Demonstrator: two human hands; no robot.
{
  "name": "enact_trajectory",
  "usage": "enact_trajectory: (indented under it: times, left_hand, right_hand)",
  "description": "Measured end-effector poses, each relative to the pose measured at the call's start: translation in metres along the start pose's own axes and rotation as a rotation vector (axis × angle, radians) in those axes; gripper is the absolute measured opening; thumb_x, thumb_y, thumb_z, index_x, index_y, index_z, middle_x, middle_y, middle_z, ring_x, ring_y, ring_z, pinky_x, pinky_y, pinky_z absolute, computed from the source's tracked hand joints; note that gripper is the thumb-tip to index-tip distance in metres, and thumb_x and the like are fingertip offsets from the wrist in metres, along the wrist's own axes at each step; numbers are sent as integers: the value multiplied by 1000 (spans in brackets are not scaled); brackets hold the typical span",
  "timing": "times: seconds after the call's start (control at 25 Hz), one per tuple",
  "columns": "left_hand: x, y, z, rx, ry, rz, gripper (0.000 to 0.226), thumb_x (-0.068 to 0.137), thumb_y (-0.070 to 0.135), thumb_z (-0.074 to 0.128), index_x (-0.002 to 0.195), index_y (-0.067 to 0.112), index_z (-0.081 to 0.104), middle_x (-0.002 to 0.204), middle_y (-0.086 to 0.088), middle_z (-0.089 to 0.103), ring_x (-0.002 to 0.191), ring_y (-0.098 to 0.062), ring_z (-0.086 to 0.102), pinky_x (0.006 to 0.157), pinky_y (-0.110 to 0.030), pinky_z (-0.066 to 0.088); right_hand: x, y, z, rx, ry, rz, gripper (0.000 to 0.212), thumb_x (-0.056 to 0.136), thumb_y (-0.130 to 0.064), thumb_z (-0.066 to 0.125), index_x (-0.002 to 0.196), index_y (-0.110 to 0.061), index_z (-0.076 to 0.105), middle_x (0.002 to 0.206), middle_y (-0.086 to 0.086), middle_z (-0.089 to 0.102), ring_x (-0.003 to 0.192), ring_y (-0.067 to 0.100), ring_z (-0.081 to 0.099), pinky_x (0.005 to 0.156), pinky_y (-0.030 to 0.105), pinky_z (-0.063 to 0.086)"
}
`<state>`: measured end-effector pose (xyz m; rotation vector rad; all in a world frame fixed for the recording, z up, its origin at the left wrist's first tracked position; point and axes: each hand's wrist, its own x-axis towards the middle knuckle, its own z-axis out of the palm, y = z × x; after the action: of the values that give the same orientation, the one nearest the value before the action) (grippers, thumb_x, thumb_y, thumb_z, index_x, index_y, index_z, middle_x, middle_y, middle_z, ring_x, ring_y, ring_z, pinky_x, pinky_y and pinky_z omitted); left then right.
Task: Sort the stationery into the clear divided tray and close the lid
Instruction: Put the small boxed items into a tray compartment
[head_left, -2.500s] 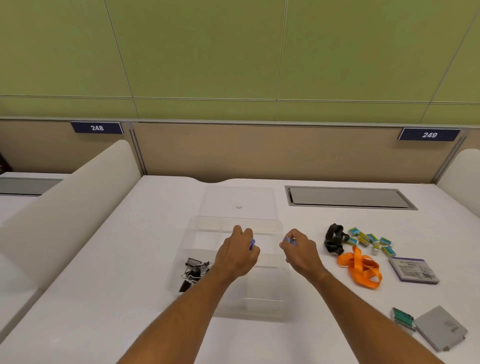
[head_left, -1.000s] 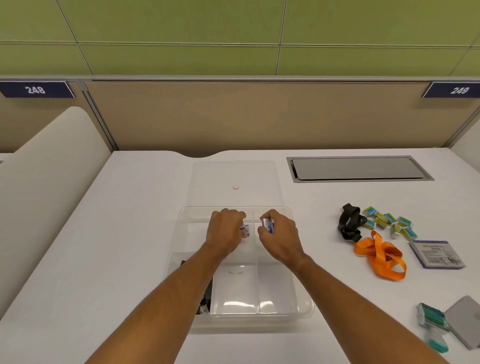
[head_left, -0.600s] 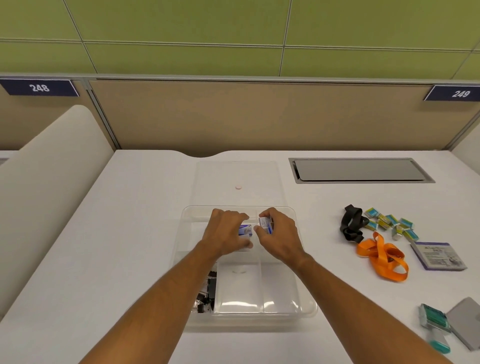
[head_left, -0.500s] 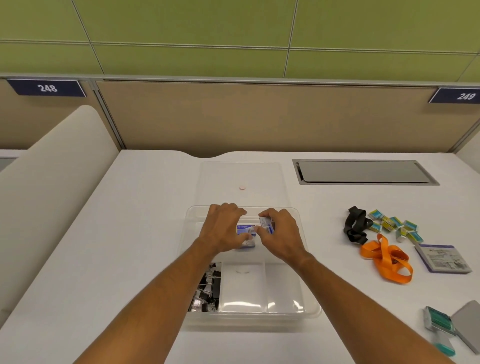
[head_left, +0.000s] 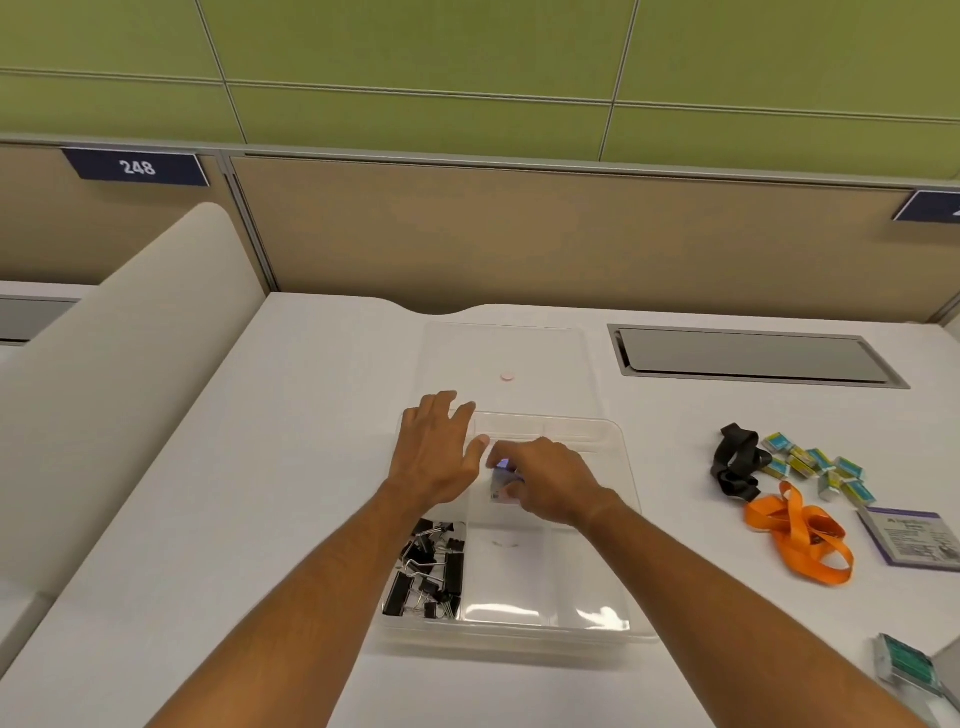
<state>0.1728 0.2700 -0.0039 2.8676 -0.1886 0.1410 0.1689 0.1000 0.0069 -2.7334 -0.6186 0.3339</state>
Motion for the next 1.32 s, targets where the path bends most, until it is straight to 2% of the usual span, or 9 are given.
enact_trajectory:
  times: [0.08,0.24,0.44,0.56,0.68,0.84,0.96,1.08,1.32]
  left_hand:
    - [-1,0,0,-3,-17,-4,66,86,54,28,142,21,41,152,-8,34,138,-24,29,112,-42,24]
    - [-3,0,-1,-11,-44,-22,71,84,58,25,145,22,38,154,-6,30,141,-24,26,114,-42,21]
    - [-7,3,-7,0,-45,-24,73,85,58,20,146,22,35,155,-6,28,142,-24,24,114,-43,21]
    - [-12,9,-13,-2,-47,-38,75,83,59,18,147,23,32,157,-6,25,143,-24,22,116,-44,20]
    - [-15,13,-18,-6,-56,-47,76,83,61,17,149,25,28,159,-4,21,145,-24,19,118,-44,16]
    - [-23,20,-23,23,-33,9,71,89,60,28,150,23,25,160,-6,18,146,-25,17,117,-43,17]
    - [-30,34,-22,20,-28,44,75,91,62,37,152,23,17,161,-7,12,147,-26,13,118,-42,13]
    - [-38,49,-14,-10,-46,82,81,89,65,36,153,24,9,162,-6,4,149,-26,6,119,-40,7]
    - [-56,94,6,-17,-73,211,85,88,63,39,154,22,4,162,-10,-2,149,-26,-2,120,-40,1]
  right_hand:
    - [3,-2,2,7,-36,-9,38,87,-28,67,124,-27,58,121,3,67,105,24,62,86,32,50]
    - [9,0,3,107,58,100,42,84,-29,70,123,-23,55,124,6,59,108,23,54,86,27,42]
    - [7,-2,2,416,158,138,57,78,-27,77,128,-24,49,132,5,46,121,22,46,97,26,41]
    - [0,-7,-5,480,281,179,54,85,-24,70,133,-22,46,139,3,46,127,22,44,106,36,41]
    - [-12,-3,-12,474,333,185,45,90,-21,63,132,-21,46,139,3,48,127,22,46,108,38,41]
    - [-41,8,-17,329,382,170,47,91,-30,60,134,-20,46,139,1,49,128,19,44,106,29,33]
    - [-66,18,-14,145,415,198,60,88,-45,56,141,-20,39,147,3,41,136,20,35,111,34,32]
    - [-91,27,-7,9,369,301,73,88,-55,49,148,-23,25,157,9,24,144,25,22,116,39,22]
    - [-146,53,10,-82,342,496,81,86,-63,42,151,-25,14,160,11,15,147,29,15,118,42,15]
